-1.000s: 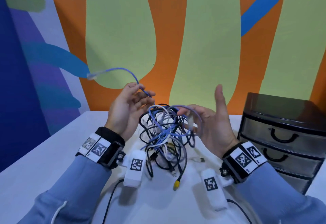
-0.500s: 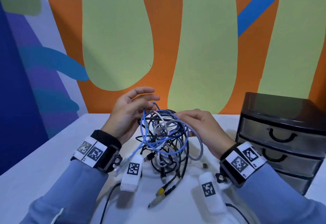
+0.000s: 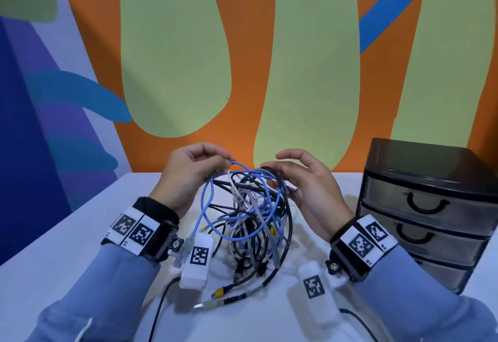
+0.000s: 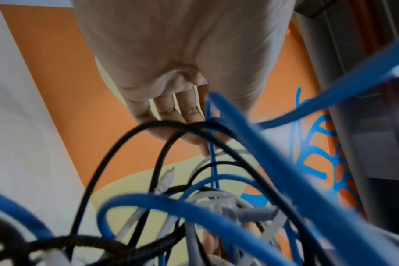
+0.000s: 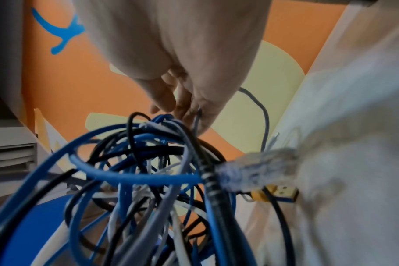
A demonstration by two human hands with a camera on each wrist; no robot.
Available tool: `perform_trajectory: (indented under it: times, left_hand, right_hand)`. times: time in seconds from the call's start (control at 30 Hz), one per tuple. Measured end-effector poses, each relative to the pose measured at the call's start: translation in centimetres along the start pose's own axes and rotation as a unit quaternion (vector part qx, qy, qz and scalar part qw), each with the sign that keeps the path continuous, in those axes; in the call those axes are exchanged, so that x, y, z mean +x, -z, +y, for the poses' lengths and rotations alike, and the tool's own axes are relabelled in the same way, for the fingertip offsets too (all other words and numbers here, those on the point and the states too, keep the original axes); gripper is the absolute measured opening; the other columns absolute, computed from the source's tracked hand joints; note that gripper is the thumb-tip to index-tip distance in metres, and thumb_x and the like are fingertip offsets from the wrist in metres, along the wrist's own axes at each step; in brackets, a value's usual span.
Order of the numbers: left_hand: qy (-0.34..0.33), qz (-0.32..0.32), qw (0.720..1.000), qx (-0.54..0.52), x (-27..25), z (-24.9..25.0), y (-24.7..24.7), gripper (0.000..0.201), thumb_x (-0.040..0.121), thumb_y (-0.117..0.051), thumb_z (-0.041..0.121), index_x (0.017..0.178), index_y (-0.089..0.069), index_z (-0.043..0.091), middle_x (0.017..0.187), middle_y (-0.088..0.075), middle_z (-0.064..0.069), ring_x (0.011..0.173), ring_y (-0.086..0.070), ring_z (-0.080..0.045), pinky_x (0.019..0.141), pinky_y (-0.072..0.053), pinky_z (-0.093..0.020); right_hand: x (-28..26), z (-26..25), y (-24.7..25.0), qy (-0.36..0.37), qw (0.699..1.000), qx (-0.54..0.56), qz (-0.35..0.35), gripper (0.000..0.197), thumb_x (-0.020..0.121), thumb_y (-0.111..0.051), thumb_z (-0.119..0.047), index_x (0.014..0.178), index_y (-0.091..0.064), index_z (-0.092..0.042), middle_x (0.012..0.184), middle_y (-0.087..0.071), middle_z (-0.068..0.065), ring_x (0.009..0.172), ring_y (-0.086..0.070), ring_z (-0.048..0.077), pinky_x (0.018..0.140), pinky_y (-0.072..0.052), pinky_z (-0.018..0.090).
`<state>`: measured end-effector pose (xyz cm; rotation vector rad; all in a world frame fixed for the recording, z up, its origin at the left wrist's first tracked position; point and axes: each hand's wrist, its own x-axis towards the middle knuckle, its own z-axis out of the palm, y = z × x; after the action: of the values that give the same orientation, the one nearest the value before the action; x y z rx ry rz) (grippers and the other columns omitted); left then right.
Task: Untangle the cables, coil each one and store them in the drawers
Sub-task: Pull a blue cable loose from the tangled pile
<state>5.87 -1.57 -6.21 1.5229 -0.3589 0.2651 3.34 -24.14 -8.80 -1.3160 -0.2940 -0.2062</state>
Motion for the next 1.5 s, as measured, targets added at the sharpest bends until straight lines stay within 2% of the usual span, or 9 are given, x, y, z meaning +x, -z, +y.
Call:
perform_trajectory:
  times: [0.13,0.27,0.43,0.53,0.67,0.83,1.03,1.13,1.5]
  left_hand:
    - [-0.005,-0.028,0.999,0.023,-0.3,0.1,-0.4,0.013,0.086,-0.073,-0.014,0.089,-0.074,-0.002,0.093,-0.079,-0.020,0.078,-0.072,-0.018,0.071,-0.055,-0.021]
    - [0.004,-0.060,0.998,0.021,-0.6,0.4,-0.4,0.011,0.083,-0.079,-0.008,0.092,-0.078,0.000,0.096,-0.080,-0.022,0.085,-0.076,-0.027,0.083,-0.062,-0.032]
    - [-0.009,-0.064,0.997,0.038,-0.9,0.9,-0.7,0.014,0.081,-0.083,-0.005,0.093,-0.079,0.001,0.094,-0.081,-0.018,0.087,-0.079,-0.029,0.082,-0.061,-0.029]
    - [-0.026,-0.049,0.998,0.037,-1.0,0.9,-1.0,0.015,0.081,-0.084,-0.004,0.094,-0.079,0.002,0.095,-0.081,-0.017,0.093,-0.079,-0.034,0.089,-0.062,-0.034]
    - [-0.041,-0.037,0.997,0.046,-1.0,0.8,-1.0,0.017,0.081,-0.084,-0.003,0.096,-0.078,0.000,0.094,-0.082,-0.014,0.095,-0.079,-0.030,0.090,-0.061,-0.031]
    - [-0.040,-0.031,0.998,0.044,-0.8,0.7,-0.9,0.017,0.083,-0.084,-0.002,0.098,-0.076,0.001,0.094,-0.082,-0.013,0.090,-0.078,-0.022,0.086,-0.061,-0.028]
    - [-0.022,-0.048,0.997,0.050,-0.7,0.6,-0.8,0.015,0.081,-0.084,-0.003,0.094,-0.077,0.001,0.092,-0.081,-0.016,0.086,-0.078,-0.021,0.084,-0.059,-0.024]
    - [-0.018,-0.072,0.996,0.048,-0.8,0.7,-1.0,0.015,0.080,-0.084,-0.005,0.091,-0.077,0.002,0.091,-0.081,-0.016,0.085,-0.078,-0.022,0.081,-0.058,-0.025]
    - [-0.010,-0.098,0.993,0.063,-0.7,0.2,-1.7,0.021,0.088,-0.075,-0.007,0.101,-0.079,0.008,0.099,-0.080,-0.014,0.093,-0.076,-0.020,0.090,-0.057,-0.031]
  right_hand:
    - [-0.1,0.0,-0.1,0.011,1.000,-0.009,-0.014,0.032,0.098,-0.048,0.015,0.112,-0.065,-0.009,0.110,-0.078,0.015,0.100,-0.073,0.032,0.076,-0.059,0.033]
    - [-0.3,0.0,-0.4,0.025,0.999,-0.008,-0.030,0.027,0.096,-0.057,0.015,0.110,-0.067,-0.007,0.110,-0.078,0.018,0.103,-0.073,0.033,0.092,-0.058,0.044]
    - [-0.1,0.0,0.1,0.026,0.998,0.007,-0.065,0.030,0.094,-0.061,0.015,0.116,-0.068,-0.004,0.117,-0.074,0.022,0.110,-0.072,0.030,0.091,-0.060,0.035]
    - [0.0,-0.1,0.5,-0.004,0.995,-0.081,-0.053,0.021,0.099,-0.066,-0.002,0.117,-0.073,-0.010,0.111,-0.078,0.016,0.094,-0.074,0.018,0.080,-0.059,0.031]
    - [0.3,0.3,0.7,-0.066,0.977,-0.196,-0.056,0.027,0.104,-0.063,-0.035,0.104,-0.083,-0.017,0.096,-0.081,-0.001,0.088,-0.072,0.009,0.090,-0.055,0.033]
    - [0.4,0.1,1.1,-0.072,0.988,-0.128,-0.047,0.022,0.103,-0.062,-0.014,0.101,-0.083,-0.013,0.085,-0.075,0.002,0.082,-0.060,0.013,0.080,-0.049,0.029]
    - [0.6,0.4,1.6,-0.111,0.991,-0.062,-0.043,0.017,0.099,-0.066,-0.011,0.109,-0.080,-0.008,0.098,-0.078,0.008,0.077,-0.059,0.015,0.066,-0.047,0.024]
    - [0.7,0.0,1.6,-0.128,0.989,-0.040,-0.067,0.016,0.097,-0.067,-0.011,0.106,-0.079,-0.005,0.090,-0.078,0.008,0.068,-0.060,0.013,0.058,-0.050,0.018]
    - [0.7,-0.2,1.6,-0.182,0.977,-0.017,-0.113,0.031,0.094,-0.067,-0.013,0.119,-0.075,0.003,0.107,-0.068,0.016,0.077,-0.055,0.019,0.062,-0.050,0.022]
